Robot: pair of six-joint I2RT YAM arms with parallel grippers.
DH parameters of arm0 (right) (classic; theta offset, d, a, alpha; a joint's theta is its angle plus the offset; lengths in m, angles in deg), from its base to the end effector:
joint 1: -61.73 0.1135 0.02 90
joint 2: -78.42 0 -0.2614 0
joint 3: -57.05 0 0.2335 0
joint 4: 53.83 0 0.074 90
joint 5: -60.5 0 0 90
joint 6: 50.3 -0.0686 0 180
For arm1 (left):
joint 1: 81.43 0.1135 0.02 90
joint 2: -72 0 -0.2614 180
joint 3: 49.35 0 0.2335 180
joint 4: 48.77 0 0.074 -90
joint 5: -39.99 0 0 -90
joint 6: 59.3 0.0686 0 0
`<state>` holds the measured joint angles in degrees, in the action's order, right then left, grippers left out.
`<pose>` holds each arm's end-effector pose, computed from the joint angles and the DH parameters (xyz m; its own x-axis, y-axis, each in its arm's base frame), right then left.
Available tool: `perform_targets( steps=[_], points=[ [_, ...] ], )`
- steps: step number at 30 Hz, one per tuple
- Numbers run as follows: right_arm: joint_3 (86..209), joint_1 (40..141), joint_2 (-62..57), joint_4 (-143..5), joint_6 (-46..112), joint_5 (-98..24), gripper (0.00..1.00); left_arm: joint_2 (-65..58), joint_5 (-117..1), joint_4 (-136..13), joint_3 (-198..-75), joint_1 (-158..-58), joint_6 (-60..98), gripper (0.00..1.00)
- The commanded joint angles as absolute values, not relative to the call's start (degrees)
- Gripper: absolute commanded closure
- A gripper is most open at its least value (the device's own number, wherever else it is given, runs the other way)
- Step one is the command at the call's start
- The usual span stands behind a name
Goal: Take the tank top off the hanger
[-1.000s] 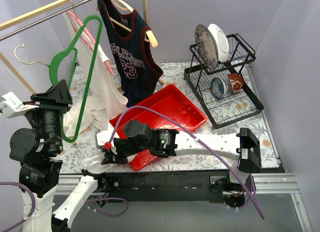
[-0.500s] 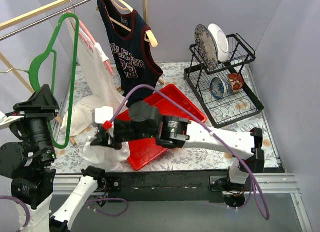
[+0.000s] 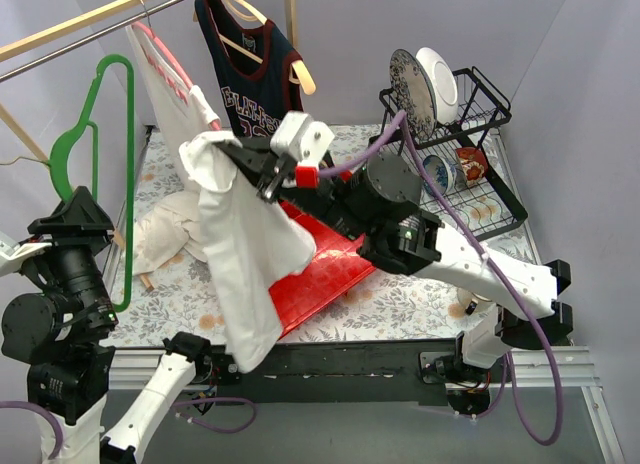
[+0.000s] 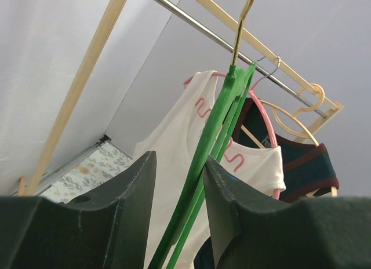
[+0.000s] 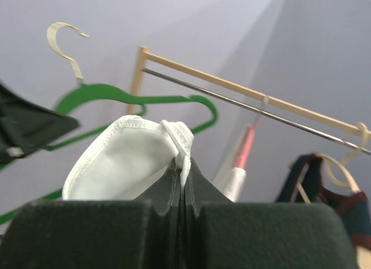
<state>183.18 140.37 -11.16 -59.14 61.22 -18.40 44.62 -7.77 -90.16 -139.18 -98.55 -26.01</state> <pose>0.0773 0.3175 0.5872 0.4361 0.3429 -0.8320 -0.8274 0.5165 -0.2208 0.0254 0.0404 0.4856 0.5075 -0.8039 -0.3103 0.0776 0.4013 -0.9127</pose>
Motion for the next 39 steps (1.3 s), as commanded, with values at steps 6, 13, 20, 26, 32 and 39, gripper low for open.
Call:
perform_targets(
  steps=[6,13,20,26,32,39],
  points=[
    [166.6,127.6,-6.1,-55.1,52.2,-10.2,0.99,46.0,-3.9,-88.6,-137.9,-99.2,-22.4,1.0],
    [140.5,125.7,3.2,-50.4,43.5,-7.9,0.99,45.9,-2.7,-87.7,-137.2,-99.8,-20.8,1.0],
    [133.5,119.7,3.2,-54.0,32.2,-9.6,0.99,45.6,-2.5,-87.3,-135.3,-99.7,-20.8,1.0],
    [131.3,116.1,-0.2,-56.8,26.4,-11.2,0.99,44.8,-1.9,-87.7,-136.0,-99.7,-20.5,1.0],
    [129.1,115.3,-2.0,-59.4,20.7,-8.2,0.81,44.1,-1.6,-88.8,-136.0,-99.9,-20.4,1.0],
    [135.9,115.3,0.6,-73.0,21.5,2.9,0.01,42.0,-0.4,-92.3,-136.9,-100.0,-21.9,1.0]
  ],
)
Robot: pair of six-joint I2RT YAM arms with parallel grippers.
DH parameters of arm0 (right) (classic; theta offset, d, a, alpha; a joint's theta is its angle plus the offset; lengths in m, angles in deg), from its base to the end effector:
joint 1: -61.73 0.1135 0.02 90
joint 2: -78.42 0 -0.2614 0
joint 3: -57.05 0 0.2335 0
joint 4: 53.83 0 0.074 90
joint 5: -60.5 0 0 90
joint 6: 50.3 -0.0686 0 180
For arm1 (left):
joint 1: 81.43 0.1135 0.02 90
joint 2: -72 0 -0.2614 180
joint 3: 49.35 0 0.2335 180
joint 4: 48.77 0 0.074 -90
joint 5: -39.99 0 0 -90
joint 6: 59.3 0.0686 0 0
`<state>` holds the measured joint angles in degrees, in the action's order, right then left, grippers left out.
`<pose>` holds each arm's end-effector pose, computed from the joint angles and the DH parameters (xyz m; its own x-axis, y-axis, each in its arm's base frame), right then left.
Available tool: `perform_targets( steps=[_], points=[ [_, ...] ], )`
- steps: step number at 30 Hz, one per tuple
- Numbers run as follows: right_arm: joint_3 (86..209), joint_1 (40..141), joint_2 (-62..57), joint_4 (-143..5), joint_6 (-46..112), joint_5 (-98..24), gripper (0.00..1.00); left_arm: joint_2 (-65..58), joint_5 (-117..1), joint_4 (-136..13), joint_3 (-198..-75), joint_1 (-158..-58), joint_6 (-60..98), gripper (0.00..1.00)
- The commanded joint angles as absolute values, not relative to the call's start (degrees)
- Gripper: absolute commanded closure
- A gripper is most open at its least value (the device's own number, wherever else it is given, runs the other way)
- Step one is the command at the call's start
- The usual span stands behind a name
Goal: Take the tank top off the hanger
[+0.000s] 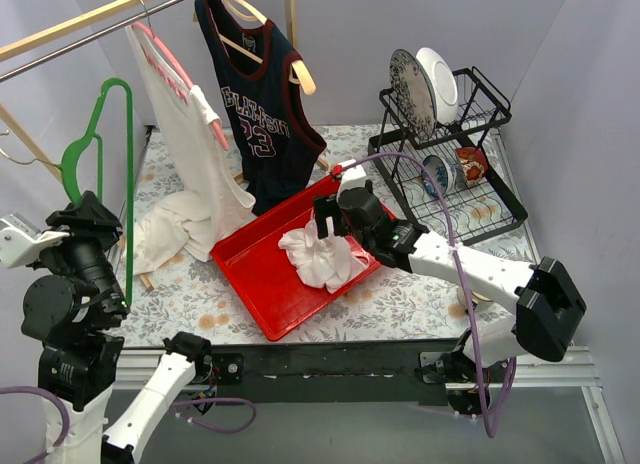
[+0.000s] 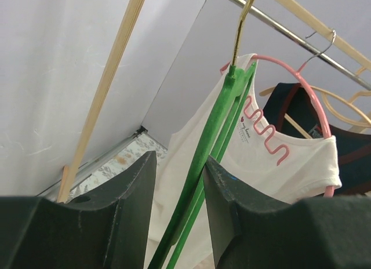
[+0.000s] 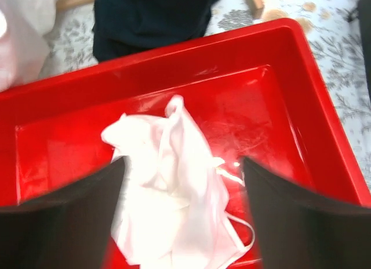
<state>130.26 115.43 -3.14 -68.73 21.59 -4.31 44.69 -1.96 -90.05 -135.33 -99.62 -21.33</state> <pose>0.2234 0.2549 0.2844 -0.3768 -0.0379 -0.9255 -0.4005 0.9076 0.1259 0.0383 0.0411 0.4687 0.5417 -0.7327 -0.4119 -0.0626 0.4535 -0.8891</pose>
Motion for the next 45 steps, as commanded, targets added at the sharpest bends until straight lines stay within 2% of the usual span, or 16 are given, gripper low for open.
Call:
perform_targets(
  steps=[1,7,13,23,32,45],
  points=[
    [136.2,115.3,2.5,-73.8,21.9,2.8,0.02,41.4,0.1,-93.0,-137.2,-99.9,-22.2,1.0],
    [134.4,115.3,10.7,-72.5,24.1,-2.2,0.02,36.9,5.2,-102.1,-139.5,-99.9,-26.2,1.0],
    [134.0,115.3,14.9,-70.0,24.3,-8.5,0.04,31.0,9.0,-105.0,-141.6,-100.0,-23.9,1.0],
    [139.2,115.5,15.8,-71.2,24.2,-14.0,0.05,18.7,22.7,-82.6,-144.8,-99.9,-3.1,1.0],
    [139.6,115.6,17.0,-70.9,24.3,-14.2,0.06,15.8,21.2,-65.9,-144.6,-99.9,9.3,1.0],
    [140.1,115.7,19.5,-71.1,24.5,-15.4,0.08,7.8,19.0,-56.8,-149.8,-99.3,17.1,1.0]
  ],
)
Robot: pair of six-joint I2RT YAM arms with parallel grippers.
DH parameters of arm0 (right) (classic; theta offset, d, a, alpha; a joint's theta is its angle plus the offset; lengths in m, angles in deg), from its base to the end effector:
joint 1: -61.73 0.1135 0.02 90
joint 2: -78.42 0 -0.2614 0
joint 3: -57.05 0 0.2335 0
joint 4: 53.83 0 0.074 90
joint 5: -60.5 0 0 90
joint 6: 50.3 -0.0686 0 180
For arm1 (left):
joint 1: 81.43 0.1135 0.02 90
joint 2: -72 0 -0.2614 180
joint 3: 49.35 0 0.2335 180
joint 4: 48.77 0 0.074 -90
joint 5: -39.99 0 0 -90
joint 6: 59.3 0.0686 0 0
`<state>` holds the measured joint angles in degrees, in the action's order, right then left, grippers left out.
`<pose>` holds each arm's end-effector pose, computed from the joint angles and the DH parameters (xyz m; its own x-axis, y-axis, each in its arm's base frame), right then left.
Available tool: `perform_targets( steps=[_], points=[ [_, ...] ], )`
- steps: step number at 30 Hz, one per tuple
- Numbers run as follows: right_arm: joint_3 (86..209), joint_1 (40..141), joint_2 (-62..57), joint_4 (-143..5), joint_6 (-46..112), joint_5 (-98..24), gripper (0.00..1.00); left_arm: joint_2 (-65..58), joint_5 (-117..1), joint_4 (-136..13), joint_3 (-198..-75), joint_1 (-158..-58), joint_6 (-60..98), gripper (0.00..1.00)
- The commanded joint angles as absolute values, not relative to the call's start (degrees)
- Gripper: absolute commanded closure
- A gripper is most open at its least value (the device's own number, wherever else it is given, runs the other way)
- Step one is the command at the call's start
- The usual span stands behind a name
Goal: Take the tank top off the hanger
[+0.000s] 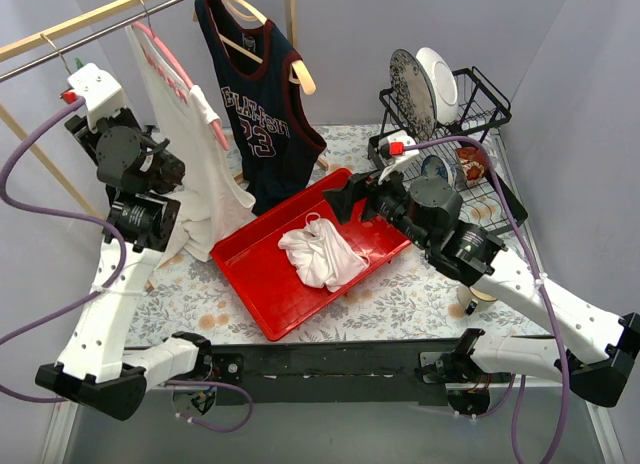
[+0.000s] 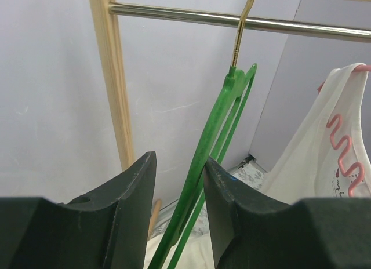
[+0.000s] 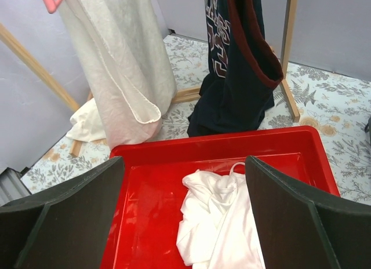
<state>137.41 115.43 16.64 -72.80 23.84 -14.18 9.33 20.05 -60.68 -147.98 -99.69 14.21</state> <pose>0.1673 0.1971 0.4173 -0.1736 0.2090 -0.9624 -0.5961 0.7556 0.2716 0.1892 0.0055 0.5225 0.5722 -0.2907 -0.7669 -0.5694 0.5322 -0.6266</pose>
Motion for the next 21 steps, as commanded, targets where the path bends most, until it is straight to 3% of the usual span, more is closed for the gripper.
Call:
perform_targets(
  steps=[1,9,21],
  points=[
    [140.1,115.7,19.9,-71.1,24.5,-15.7,0.08,7.4,18.8,-57.3,-150.1,-99.2,17.1,1.0],
    [139.0,115.7,22.9,-70.6,24.1,-16.3,0.08,5.0,15.7,-61.5,-155.4,-96.4,14.5,1.0],
    [140.7,115.8,24.1,-72.4,25.7,-15.0,0.09,-1.9,4.7,-87.7,-166.2,-82.5,-4.9,1.0]
  ],
)
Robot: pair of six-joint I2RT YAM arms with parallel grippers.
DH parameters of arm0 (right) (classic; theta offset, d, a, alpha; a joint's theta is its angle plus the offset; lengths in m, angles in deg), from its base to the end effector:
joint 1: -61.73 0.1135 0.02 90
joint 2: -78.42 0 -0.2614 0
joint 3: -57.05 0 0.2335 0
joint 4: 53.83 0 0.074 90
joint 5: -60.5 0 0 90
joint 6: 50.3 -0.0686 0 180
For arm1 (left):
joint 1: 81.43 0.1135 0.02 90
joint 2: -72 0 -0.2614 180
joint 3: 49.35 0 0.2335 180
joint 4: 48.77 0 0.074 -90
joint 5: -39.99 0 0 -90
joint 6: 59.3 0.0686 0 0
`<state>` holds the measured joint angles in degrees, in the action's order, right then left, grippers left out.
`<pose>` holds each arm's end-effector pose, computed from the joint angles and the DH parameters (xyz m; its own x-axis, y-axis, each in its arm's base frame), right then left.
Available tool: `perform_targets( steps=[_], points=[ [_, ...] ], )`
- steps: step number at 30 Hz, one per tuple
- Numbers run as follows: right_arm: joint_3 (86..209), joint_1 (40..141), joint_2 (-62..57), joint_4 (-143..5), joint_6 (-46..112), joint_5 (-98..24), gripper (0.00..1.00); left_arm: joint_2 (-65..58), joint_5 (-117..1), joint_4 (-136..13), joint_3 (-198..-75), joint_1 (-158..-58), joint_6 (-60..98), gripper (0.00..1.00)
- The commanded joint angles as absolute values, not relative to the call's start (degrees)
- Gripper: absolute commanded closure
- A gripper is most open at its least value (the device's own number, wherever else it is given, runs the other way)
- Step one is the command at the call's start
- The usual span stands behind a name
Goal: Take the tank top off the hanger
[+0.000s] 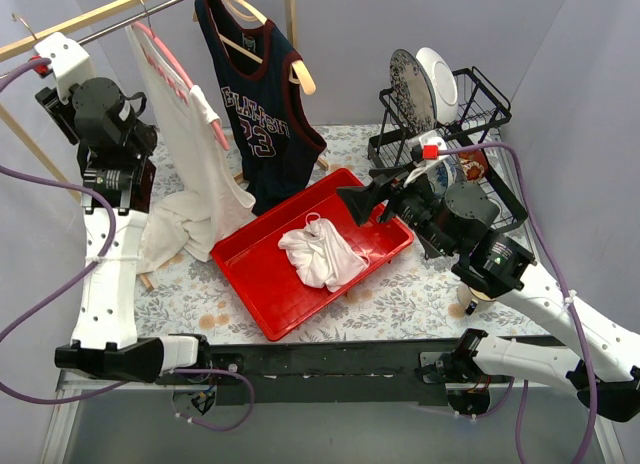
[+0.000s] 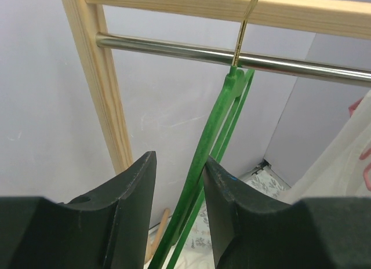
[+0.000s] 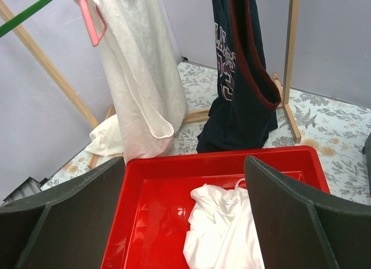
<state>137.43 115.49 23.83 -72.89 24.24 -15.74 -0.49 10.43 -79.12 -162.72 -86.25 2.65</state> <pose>0.1423 0.1665 0.4446 -0.1048 0.2949 -0.9497 -0.6389 0.7119 0.2916 0.2281 0.0406 0.5353 0.5419 -0.2785 -0.7929 -0.6299 0.4900 -0.6026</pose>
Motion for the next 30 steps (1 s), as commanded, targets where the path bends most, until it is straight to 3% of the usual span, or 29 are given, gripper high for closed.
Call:
perform_targets(
  steps=[1,16,17,18,21,22,25,30],
  points=[
    [140.9,115.8,24.1,-72.6,25.7,-14.9,0.09,-2.1,4.0,-88.4,-166.4,-82.0,-5.2,1.0],
    [139.0,115.8,24.6,-71.7,24.8,-15.9,0.09,-1.1,3.8,-92.3,-163.8,-78.7,-8.6,0.98],
    [138.8,115.8,24.9,-71.4,24.8,-15.7,0.09,-0.3,3.3,-92.2,-163.4,-78.7,-8.8,0.93],
    [138.5,115.8,25.0,-71.4,24.7,-15.7,0.09,-0.1,3.1,-92.4,-163.0,-78.7,-8.8,0.8],
    [137.9,115.8,25.2,-71.5,24.2,-15.8,0.09,1.0,2.3,-93.7,-164.1,-78.7,-9.2,0.57],
    [137.8,115.8,25.2,-71.4,24.1,-16.0,0.09,1.2,0.7,-94.3,-164.7,-78.7,-9.5,0.42],
    [137.9,115.7,25.0,-71.8,23.9,-16.7,0.09,2.2,-2.5,-97.8,-167.9,-78.7,-11.9,0.17],
    [138.3,115.7,24.4,-72.3,23.3,-18.5,0.09,4.3,-7.6,-101.6,-171.4,-78.7,-14.9,0.02]
  ],
)
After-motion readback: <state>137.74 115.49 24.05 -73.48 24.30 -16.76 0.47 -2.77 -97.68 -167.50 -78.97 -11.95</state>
